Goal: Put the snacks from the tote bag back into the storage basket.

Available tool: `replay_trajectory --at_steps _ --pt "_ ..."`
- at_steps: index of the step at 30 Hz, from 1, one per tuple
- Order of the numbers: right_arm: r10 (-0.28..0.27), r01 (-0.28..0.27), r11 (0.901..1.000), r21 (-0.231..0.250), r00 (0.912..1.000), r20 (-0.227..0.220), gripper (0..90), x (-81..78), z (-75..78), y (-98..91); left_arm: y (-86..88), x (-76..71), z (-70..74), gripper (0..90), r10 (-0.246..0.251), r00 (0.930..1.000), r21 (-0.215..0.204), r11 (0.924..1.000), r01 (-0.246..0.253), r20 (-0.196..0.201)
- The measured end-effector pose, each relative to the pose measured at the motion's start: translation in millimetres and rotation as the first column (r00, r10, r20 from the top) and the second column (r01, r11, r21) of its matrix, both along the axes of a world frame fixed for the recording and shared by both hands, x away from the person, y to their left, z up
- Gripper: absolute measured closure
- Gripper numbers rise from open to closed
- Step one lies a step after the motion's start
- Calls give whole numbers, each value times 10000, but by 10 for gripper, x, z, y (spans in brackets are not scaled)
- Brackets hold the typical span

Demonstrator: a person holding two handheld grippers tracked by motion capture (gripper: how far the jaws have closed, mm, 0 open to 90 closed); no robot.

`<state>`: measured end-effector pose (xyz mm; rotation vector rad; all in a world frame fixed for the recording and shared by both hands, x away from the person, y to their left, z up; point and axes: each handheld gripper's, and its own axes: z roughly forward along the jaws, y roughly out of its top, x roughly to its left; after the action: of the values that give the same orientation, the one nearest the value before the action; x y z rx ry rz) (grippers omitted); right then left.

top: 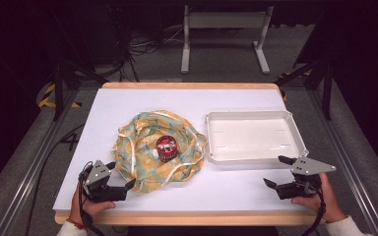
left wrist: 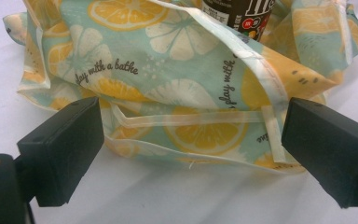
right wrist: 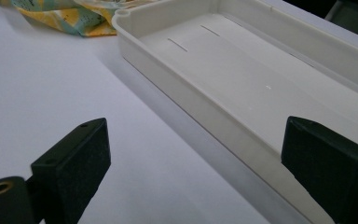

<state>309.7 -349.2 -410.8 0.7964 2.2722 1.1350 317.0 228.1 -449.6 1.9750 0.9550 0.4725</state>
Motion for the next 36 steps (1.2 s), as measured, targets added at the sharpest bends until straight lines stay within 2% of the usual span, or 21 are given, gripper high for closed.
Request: replay_trajectory --at_steps 6,7,9,11,14,20,26,36 --pt "-71 71 10000 -49 10000 16 88 -21 8 -7 -16 -9 5 67 -87 10000 61 9999 86 18" --pt "46 -47 10000 -44 10000 -28 88 -23 9 10 -16 -10 4 67 -106 9999 52 9999 106 28" --pt "101 -101 9995 -294 9999 4 92 -26 10 49 -4 -13 -11 68 -156 9999 94 9998 156 33" --pt "213 -212 9995 -235 9998 26 104 -25 17 68 8 -21 -10 68 -49 10000 22 10000 49 17" --pt "281 -277 9986 -458 9996 95 121 -11 33 110 13 -22 -8 70 -55 10000 -16 10000 54 -19" --pt "501 -481 9965 -687 9984 277 150 51 115 218 2 -26 -4 69 -120 9999 -2 9999 120 4" --pt "847 -828 9943 -674 9961 258 150 83 183 334 4 -29 -8 70 -99 10000 66 9999 99 -13" --pt "1268 -1223 9848 -1236 9915 297 162 198 308 600 -8 -21 -9 70 -149 9999 28 9999 149 -31"
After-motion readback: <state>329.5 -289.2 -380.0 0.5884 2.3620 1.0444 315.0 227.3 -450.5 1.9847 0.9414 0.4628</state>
